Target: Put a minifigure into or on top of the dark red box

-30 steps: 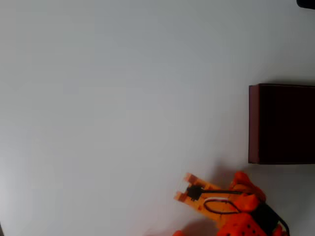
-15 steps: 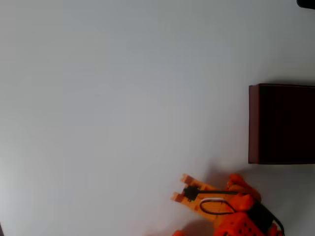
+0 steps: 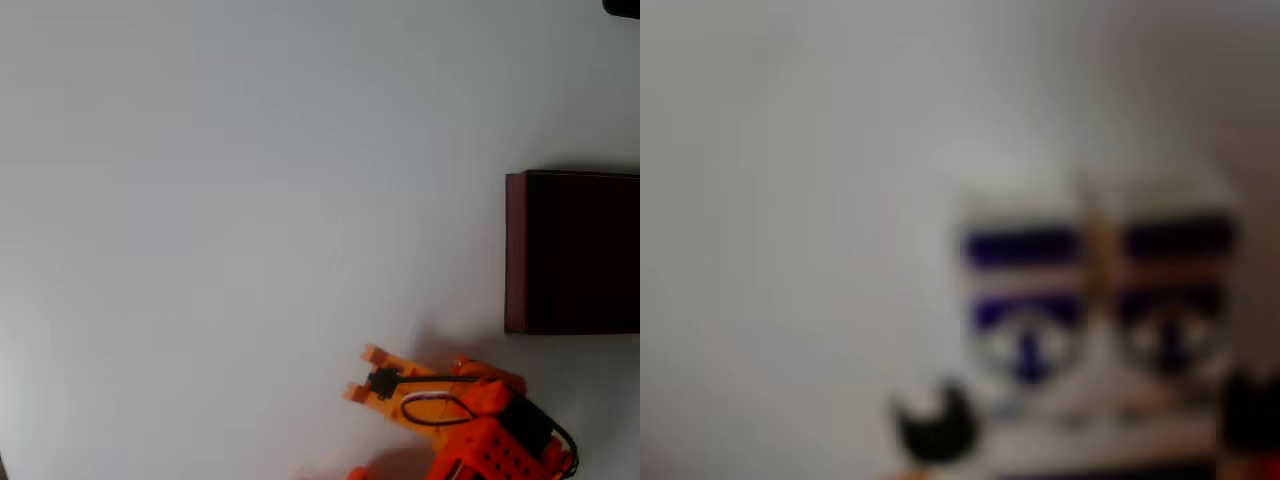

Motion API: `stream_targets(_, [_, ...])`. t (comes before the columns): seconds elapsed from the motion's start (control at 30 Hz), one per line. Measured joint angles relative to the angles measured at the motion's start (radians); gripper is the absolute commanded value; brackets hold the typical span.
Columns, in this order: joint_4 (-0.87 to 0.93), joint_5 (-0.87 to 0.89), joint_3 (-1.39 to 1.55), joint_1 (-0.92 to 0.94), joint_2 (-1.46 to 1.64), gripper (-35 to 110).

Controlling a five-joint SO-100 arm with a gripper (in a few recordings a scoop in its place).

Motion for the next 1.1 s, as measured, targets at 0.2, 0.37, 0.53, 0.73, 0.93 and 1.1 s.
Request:
stream_targets(0.2, [0.011, -0.002, -0.035, -0.012, -0.066, 0])
stream_targets(0.37, [0.020, -0.002, -0.035, -0.012, -0.069, 0])
stream_targets(0.53, [0.017, 0.005, -0.029, -0.026, -0.044, 13])
stream_targets(0.73, [0.006, -0.025, -0.032, -0.126, 0.018, 22])
stream_targets(0.93, [-0.028, -0.043, 0.003, -0.218, 0.107, 23])
stream_targets(1.1, [-0.051, -0.043, 0.018, -0.221, 0.114, 24])
